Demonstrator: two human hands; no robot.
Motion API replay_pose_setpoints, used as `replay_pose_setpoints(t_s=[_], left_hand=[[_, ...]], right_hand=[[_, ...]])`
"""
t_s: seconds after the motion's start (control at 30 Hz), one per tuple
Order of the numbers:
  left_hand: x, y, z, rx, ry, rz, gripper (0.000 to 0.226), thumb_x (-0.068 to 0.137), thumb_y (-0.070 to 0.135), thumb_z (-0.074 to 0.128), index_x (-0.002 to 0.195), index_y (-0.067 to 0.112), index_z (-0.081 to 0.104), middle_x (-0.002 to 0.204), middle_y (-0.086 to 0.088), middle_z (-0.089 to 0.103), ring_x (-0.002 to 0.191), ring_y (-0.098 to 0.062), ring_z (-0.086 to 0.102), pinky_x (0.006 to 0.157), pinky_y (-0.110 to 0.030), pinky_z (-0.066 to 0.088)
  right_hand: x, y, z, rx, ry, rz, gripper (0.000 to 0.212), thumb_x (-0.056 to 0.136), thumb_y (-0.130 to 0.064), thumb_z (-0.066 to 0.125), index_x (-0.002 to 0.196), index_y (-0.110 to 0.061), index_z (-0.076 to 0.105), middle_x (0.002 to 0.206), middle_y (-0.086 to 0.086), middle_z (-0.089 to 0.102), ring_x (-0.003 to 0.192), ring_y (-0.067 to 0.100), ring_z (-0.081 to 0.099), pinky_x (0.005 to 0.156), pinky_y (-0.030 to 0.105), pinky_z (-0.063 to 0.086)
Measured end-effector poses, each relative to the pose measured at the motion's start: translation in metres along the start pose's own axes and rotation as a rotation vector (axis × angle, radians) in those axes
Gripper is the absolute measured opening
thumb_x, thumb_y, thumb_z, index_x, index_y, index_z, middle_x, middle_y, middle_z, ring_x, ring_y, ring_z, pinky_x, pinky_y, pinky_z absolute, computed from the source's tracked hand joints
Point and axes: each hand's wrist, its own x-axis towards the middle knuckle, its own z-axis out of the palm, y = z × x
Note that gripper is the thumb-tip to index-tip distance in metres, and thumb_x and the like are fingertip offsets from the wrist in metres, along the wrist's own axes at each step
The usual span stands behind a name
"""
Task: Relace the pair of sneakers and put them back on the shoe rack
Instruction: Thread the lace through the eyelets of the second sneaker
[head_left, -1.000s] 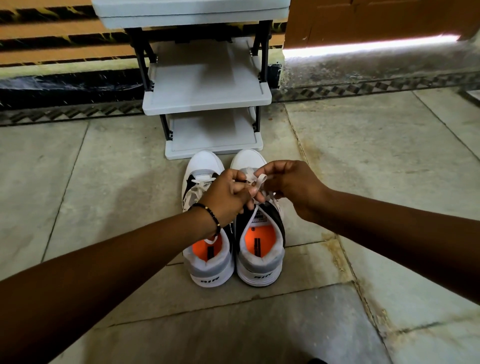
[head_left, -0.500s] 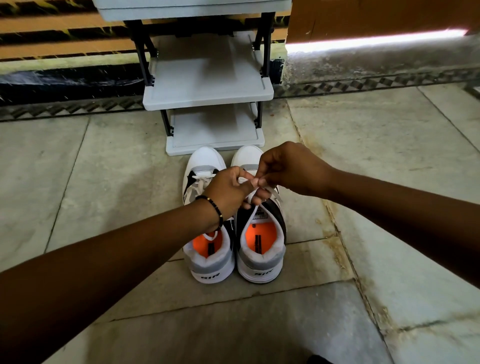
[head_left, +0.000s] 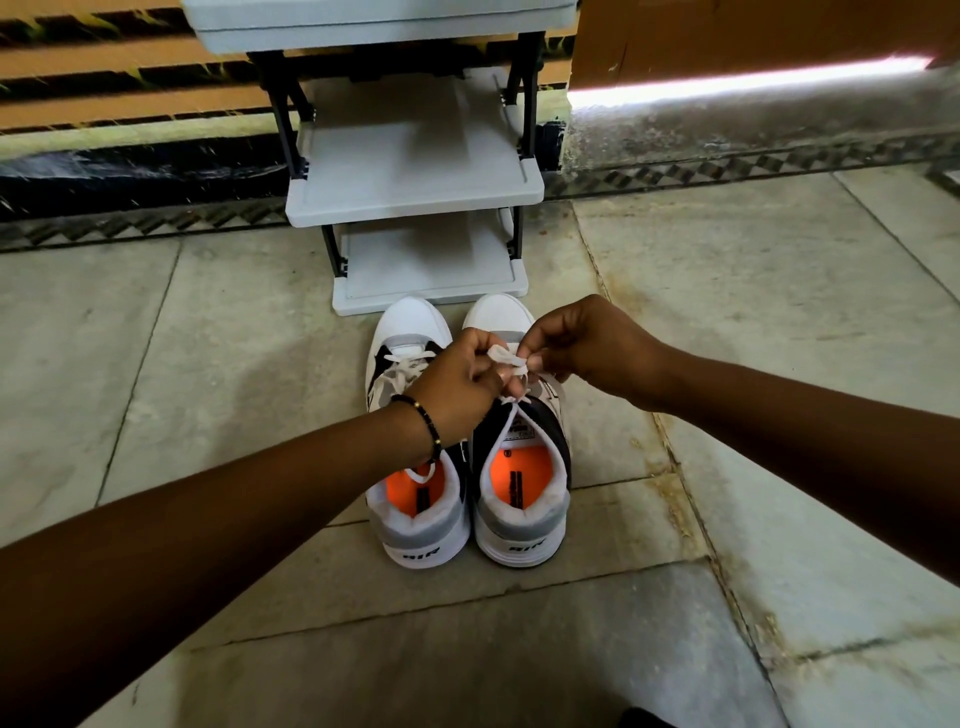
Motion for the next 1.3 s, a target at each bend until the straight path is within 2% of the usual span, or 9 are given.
replay_pose_setpoints(t_s=[0.13, 0.23, 0.47, 0.67, 0.9, 1.13, 1.2, 1.27, 1.3], left_hand=[[0.003, -0.001, -0.005, -0.166, 0.056, -0.152, 0.022, 0.091, 0.007, 0.049, 0.075, 0.021, 0.043, 0.071, -0.003, 0.058, 0.061, -0.011, 0.049, 0.056, -0.021, 0.035], [0.001, -0.005, -0.003, -0.177, 0.078, -0.133, 0.013, 0.089, 0.008, 0.053, 0.093, 0.017, 0.044, 0.078, 0.001, 0.06, 0.067, -0.011, 0.051, 0.061, -0.022, 0.041], [-0.01, -0.01, -0.005, 0.166, 0.181, 0.191, 0.023, 0.081, 0.004, 0.062, 0.093, 0.02, 0.049, 0.076, 0.01, 0.064, 0.079, -0.005, 0.061, 0.082, -0.017, 0.045], [-0.016, -0.015, -0.005, 0.351, 0.236, 0.343, 0.018, 0.083, 0.007, 0.059, 0.091, 0.021, 0.05, 0.084, 0.019, 0.057, 0.086, 0.002, 0.057, 0.075, 0.001, 0.041], [-0.018, -0.017, -0.007, 0.426, 0.257, 0.373, 0.007, 0.086, 0.011, 0.056, 0.088, 0.017, 0.052, 0.081, 0.021, 0.055, 0.082, 0.009, 0.054, 0.072, 0.002, 0.038], [-0.02, -0.017, -0.001, 0.416, 0.243, 0.282, 0.016, 0.094, 0.016, 0.041, 0.103, 0.013, 0.054, 0.09, -0.003, 0.067, 0.083, -0.015, 0.061, 0.074, -0.022, 0.047], [-0.014, -0.017, -0.002, 0.413, 0.198, 0.194, 0.024, 0.094, 0.013, 0.039, 0.114, 0.017, 0.052, 0.074, 0.003, 0.062, 0.072, -0.012, 0.059, 0.065, -0.013, 0.043], [-0.01, -0.012, -0.004, 0.44, 0.117, 0.142, 0.032, 0.093, 0.008, 0.039, 0.121, 0.018, 0.052, 0.066, 0.007, 0.058, 0.065, -0.008, 0.055, 0.06, -0.006, 0.039], [-0.007, -0.009, -0.006, 0.444, 0.067, 0.126, 0.034, 0.093, 0.005, 0.039, 0.121, 0.015, 0.053, 0.076, 0.001, 0.065, 0.075, -0.013, 0.059, 0.07, -0.009, 0.044]], right_hand=[[-0.006, -0.003, 0.001, -0.361, 0.044, -0.298, 0.015, 0.08, -0.002, 0.064, 0.086, -0.011, 0.075, 0.081, 0.007, 0.075, 0.074, 0.019, 0.069, 0.07, 0.027, 0.052], [-0.007, -0.007, -0.001, -0.557, -0.006, -0.449, 0.015, 0.081, -0.006, 0.064, 0.091, -0.01, 0.074, 0.086, 0.01, 0.076, 0.076, 0.022, 0.069, 0.07, 0.033, 0.053], [-0.004, -0.006, 0.004, -0.631, -0.033, -0.377, 0.017, 0.083, -0.022, 0.064, 0.094, -0.013, 0.072, 0.084, 0.011, 0.074, 0.075, 0.025, 0.065, 0.066, 0.034, 0.049], [-0.006, -0.008, 0.011, -0.655, -0.005, -0.304, 0.021, 0.081, -0.034, 0.062, 0.081, -0.013, 0.059, 0.061, -0.002, 0.05, 0.052, 0.014, 0.041, 0.049, 0.027, 0.032], [-0.007, -0.006, 0.02, -0.756, 0.113, -0.294, 0.026, 0.083, -0.038, 0.056, 0.094, -0.015, 0.057, 0.065, -0.001, 0.043, 0.058, 0.022, 0.042, 0.051, 0.027, 0.027], [-0.01, -0.008, 0.023, -0.826, 0.122, -0.276, 0.027, 0.085, -0.036, 0.05, 0.067, -0.022, 0.035, 0.056, -0.001, 0.033, 0.053, 0.024, 0.036, 0.046, 0.025, 0.018], [-0.01, -0.009, 0.024, -0.883, 0.129, -0.284, 0.031, 0.087, -0.038, 0.048, 0.065, -0.02, 0.034, 0.053, -0.001, 0.032, 0.052, 0.023, 0.035, 0.046, 0.025, 0.018], [-0.012, -0.008, 0.024, -0.896, 0.141, -0.304, 0.031, 0.088, -0.038, 0.048, 0.064, -0.019, 0.04, 0.054, 0.004, 0.043, 0.052, 0.024, 0.036, 0.047, 0.025, 0.02], [-0.013, -0.009, 0.023, -0.903, 0.145, -0.314, 0.03, 0.088, -0.038, 0.048, 0.066, -0.018, 0.047, 0.059, 0.009, 0.053, 0.053, 0.024, 0.036, 0.048, 0.026, 0.021]])
